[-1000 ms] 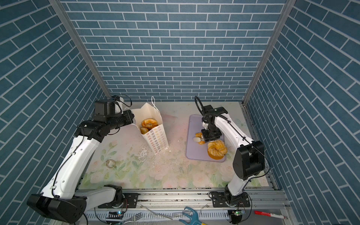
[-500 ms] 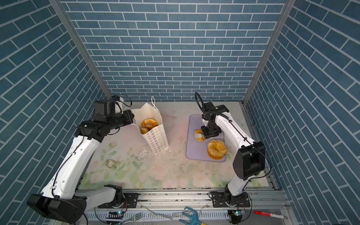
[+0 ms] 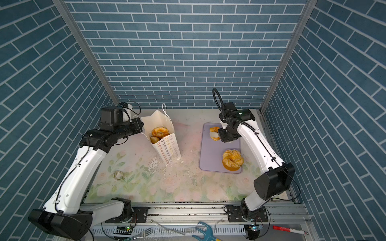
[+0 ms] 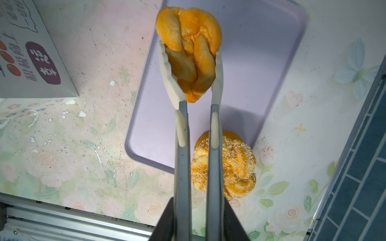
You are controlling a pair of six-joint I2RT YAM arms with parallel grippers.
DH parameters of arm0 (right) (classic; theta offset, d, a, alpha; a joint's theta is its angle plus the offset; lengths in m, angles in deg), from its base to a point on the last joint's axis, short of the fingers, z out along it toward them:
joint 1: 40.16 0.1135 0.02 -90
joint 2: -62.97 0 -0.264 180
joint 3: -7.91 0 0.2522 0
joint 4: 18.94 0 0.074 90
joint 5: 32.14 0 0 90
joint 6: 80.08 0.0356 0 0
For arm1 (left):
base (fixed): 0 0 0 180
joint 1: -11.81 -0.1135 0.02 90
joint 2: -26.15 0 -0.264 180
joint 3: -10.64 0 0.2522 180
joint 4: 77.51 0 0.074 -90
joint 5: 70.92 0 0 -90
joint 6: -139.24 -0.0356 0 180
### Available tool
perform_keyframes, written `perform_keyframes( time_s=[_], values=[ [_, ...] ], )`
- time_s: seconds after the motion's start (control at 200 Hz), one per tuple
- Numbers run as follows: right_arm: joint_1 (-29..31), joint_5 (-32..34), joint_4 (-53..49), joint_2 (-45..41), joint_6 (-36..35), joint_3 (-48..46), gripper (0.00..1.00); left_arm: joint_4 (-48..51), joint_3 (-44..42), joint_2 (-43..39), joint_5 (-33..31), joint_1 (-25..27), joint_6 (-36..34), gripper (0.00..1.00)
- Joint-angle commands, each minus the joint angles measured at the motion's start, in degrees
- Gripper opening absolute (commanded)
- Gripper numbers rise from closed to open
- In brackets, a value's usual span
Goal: Place the fake bread into the paper bag
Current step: 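Lift the knotted orange roll and carry it over the paper bag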
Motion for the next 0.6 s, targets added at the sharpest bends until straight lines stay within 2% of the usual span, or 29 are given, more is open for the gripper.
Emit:
perform_keyframes(
  time_s=[0.0, 0.33, 0.595],
  values=[
    [0.2, 1.1, -0.9, -3.3, 0.1, 2.5, 0.26, 0.2, 0.5, -0.8, -0.3, 0.3, -0.3, 0.00],
    [0.4, -1.7, 3.7, -8.4, -0.3, 4.6, 0.25, -0.1, 0.7, -0.4, -0.3, 0.3, -0.3, 0.00],
    [2.7, -6.0, 7.3, -7.4, -2.3, 12.5, 0.25, -0.3, 1.1, 0.0, -0.1, 0.3, -0.1, 0.00]
  ],
)
